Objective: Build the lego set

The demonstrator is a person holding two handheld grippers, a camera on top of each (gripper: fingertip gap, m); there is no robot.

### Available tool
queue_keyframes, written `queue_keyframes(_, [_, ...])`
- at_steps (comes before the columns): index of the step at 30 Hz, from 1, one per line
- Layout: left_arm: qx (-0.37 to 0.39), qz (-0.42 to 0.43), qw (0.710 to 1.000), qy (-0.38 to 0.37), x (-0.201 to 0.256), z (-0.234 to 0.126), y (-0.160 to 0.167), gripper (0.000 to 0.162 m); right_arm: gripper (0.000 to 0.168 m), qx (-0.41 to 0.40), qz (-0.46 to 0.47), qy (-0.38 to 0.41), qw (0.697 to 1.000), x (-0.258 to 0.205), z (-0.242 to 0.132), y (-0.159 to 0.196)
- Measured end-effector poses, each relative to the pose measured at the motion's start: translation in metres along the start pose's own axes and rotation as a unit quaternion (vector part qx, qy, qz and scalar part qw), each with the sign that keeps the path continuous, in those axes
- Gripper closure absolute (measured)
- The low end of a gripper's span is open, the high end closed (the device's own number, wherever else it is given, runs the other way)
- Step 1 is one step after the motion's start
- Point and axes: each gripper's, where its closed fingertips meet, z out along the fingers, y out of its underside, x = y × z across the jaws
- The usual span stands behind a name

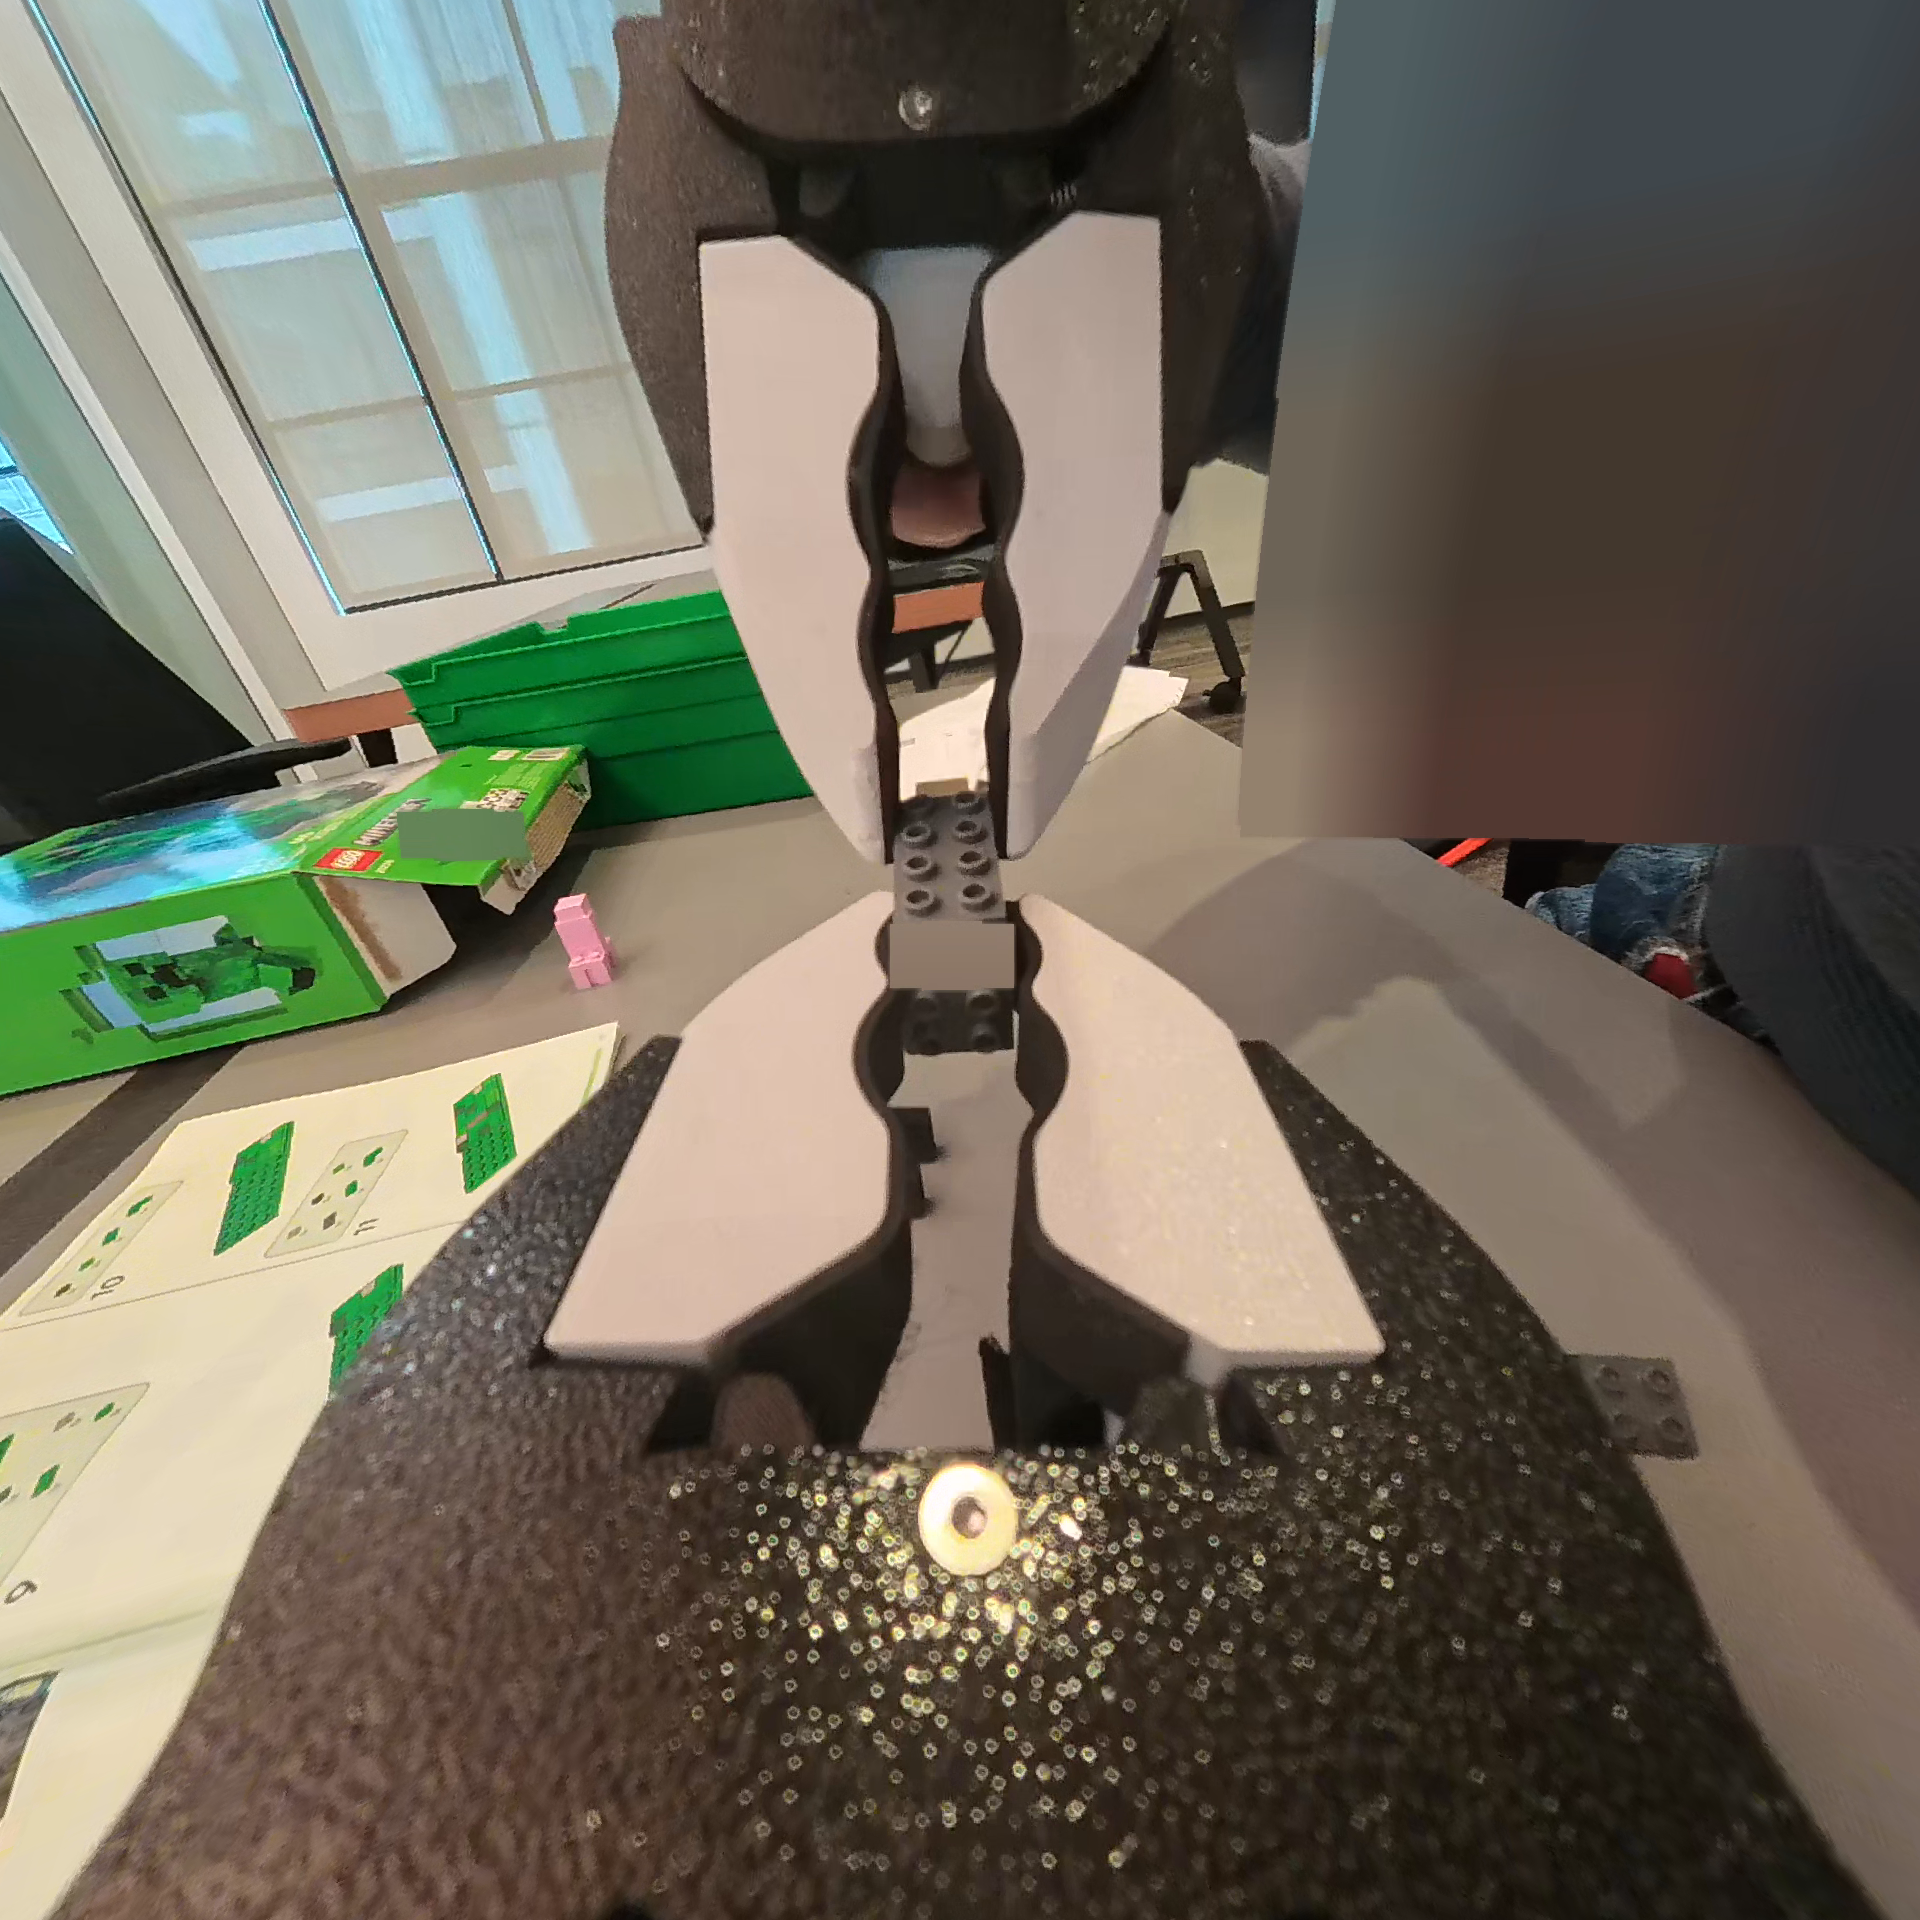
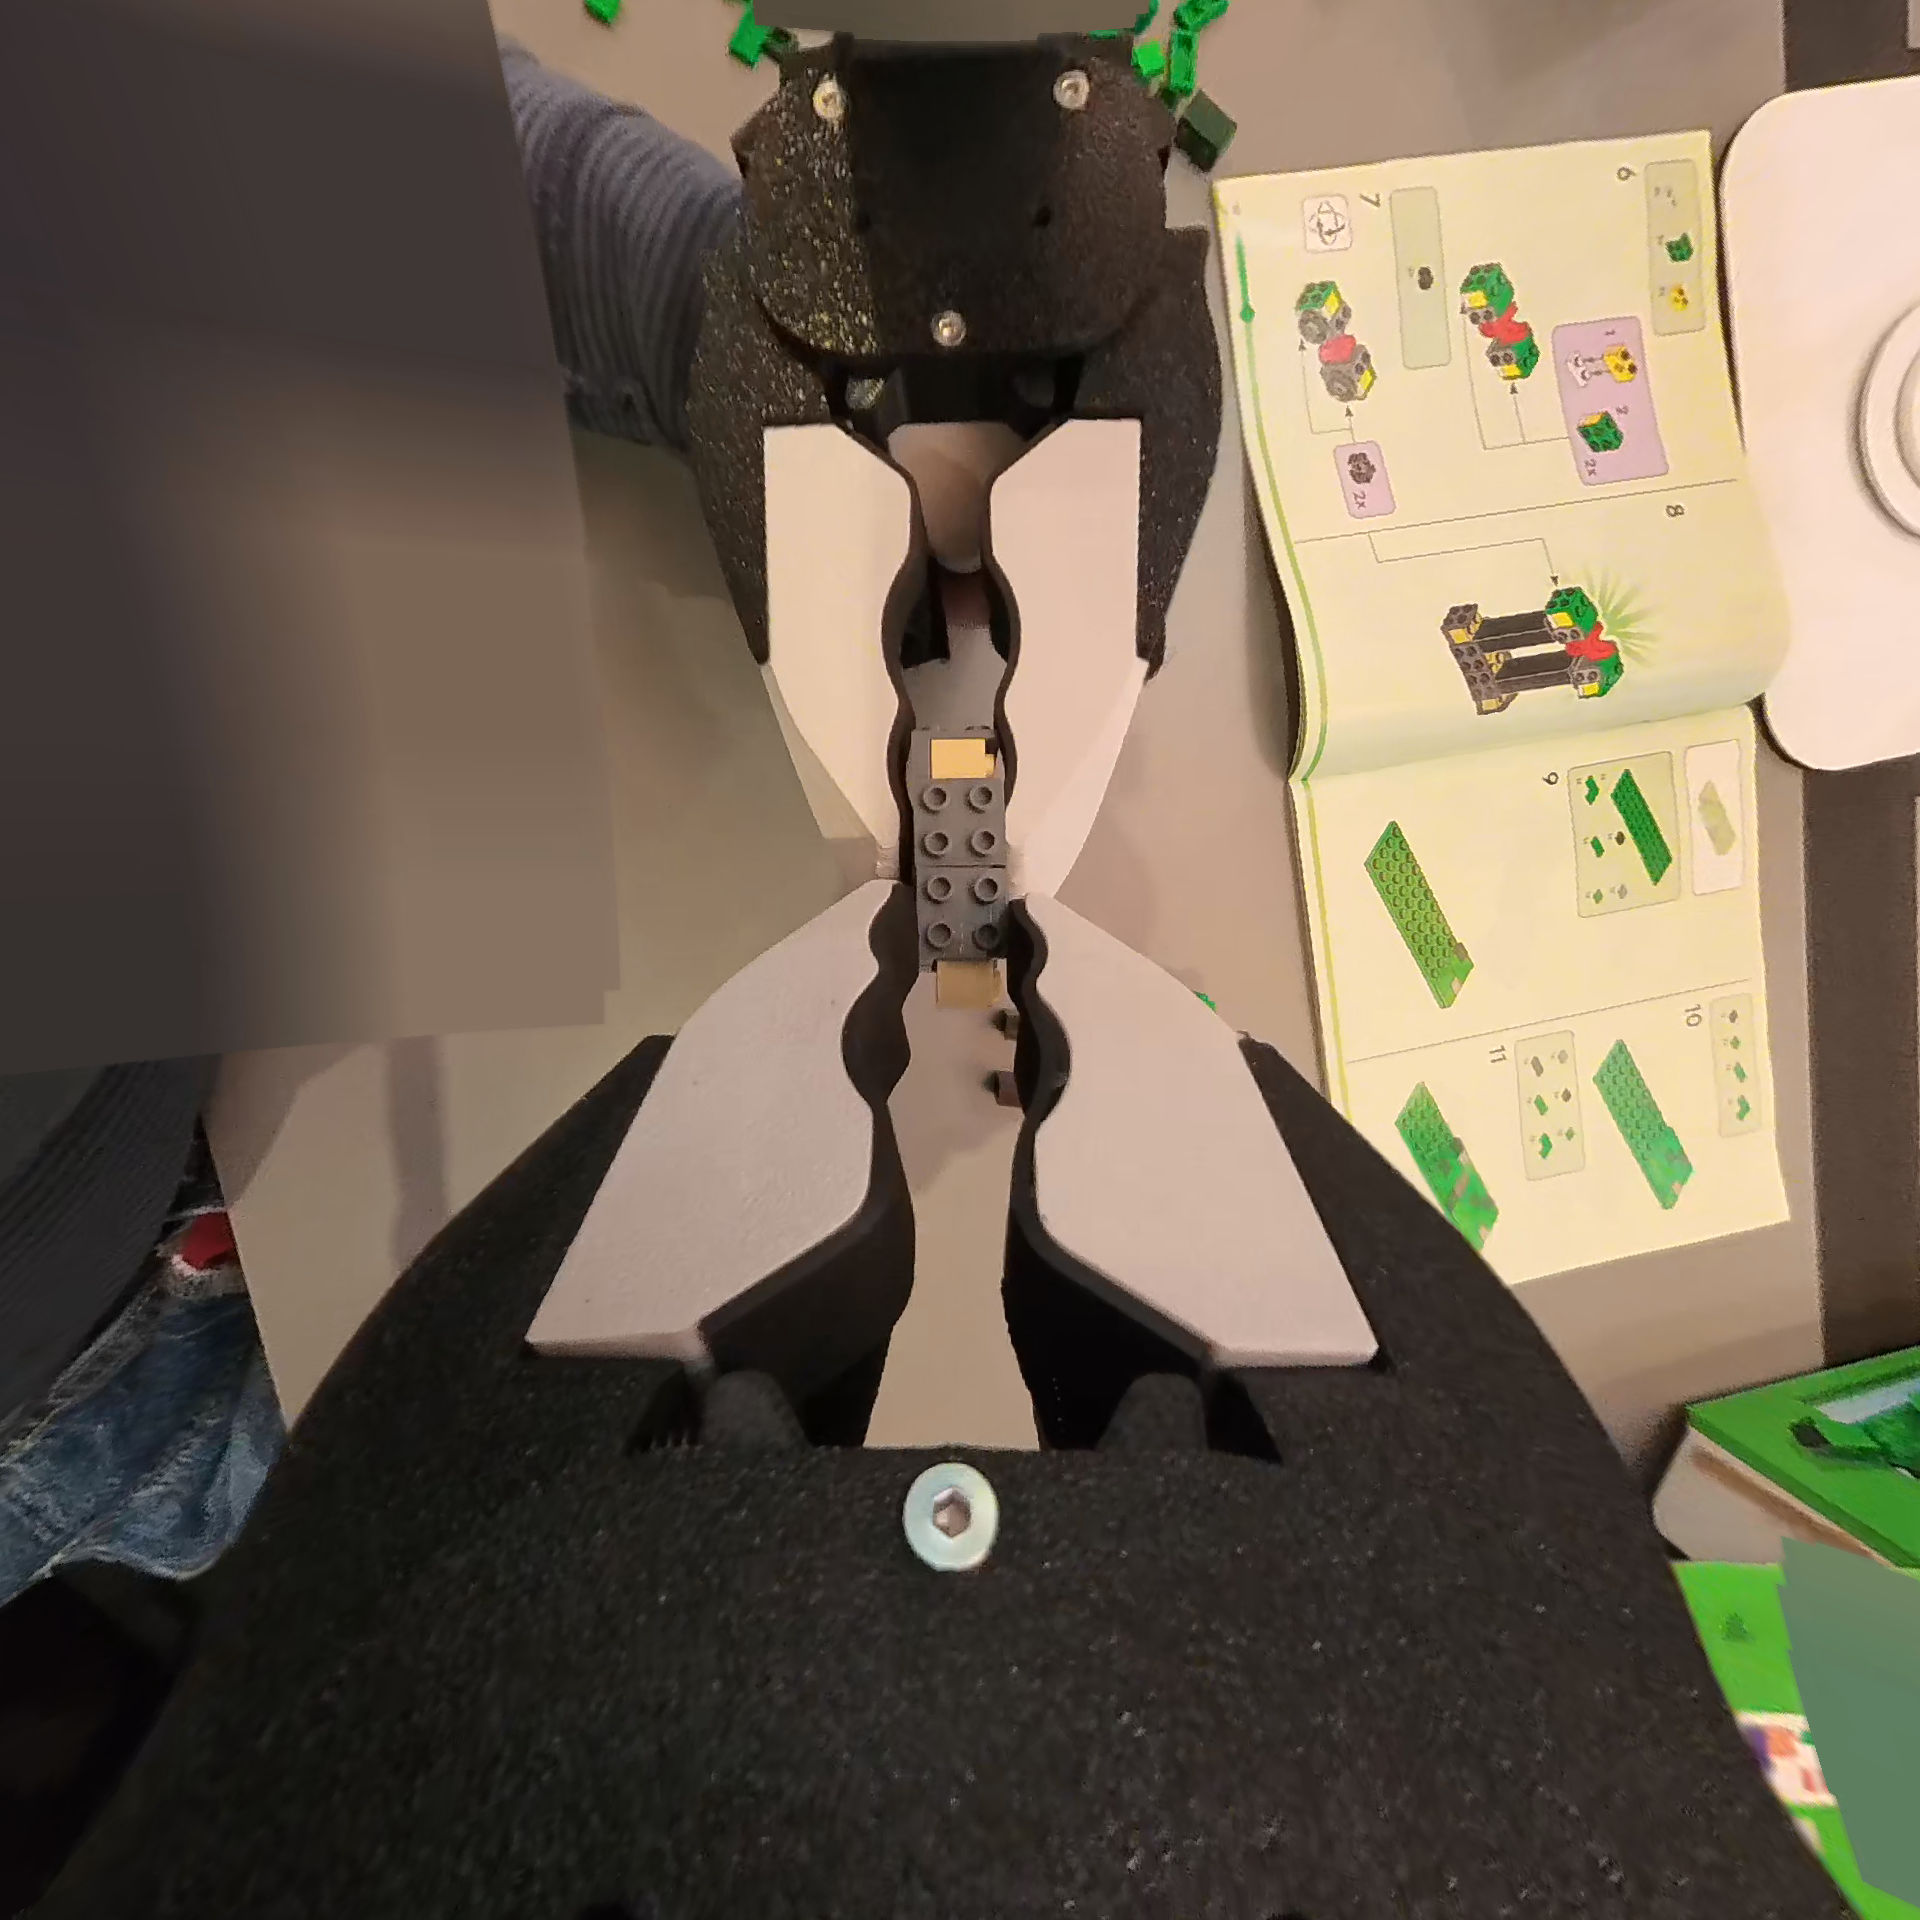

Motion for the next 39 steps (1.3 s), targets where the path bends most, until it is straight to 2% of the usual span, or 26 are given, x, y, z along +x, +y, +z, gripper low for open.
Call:
queue_keyframes(20, [0.011,0.004,1.000,0.001,0.001,-0.002,-0.004,0.145,0.152,0.032,0.034,-0.007,0.999,0.000,-0.002,-0.004])
queue_keyframes(28, [-0.001,0.010,1.000,-0.016,-0.005,-0.002,0.000,0.146,0.151,0.037,0.025,0.016,0.999,0.004,0.001,-0.002])
queue_keyframes(31, [-0.001,0.001,1.000,-0.018,-0.007,-0.003,0.003,0.146,0.137,0.016,0.006,0.022,1.000,0.003,0.002,0.007])
queue_keyframes(39, [0.016,0.004,1.000,0.003,-0.002,-0.007,-0.004,0.146,0.147,0.034,-0.010,0.027,0.999,0.003,-0.007,0.005])
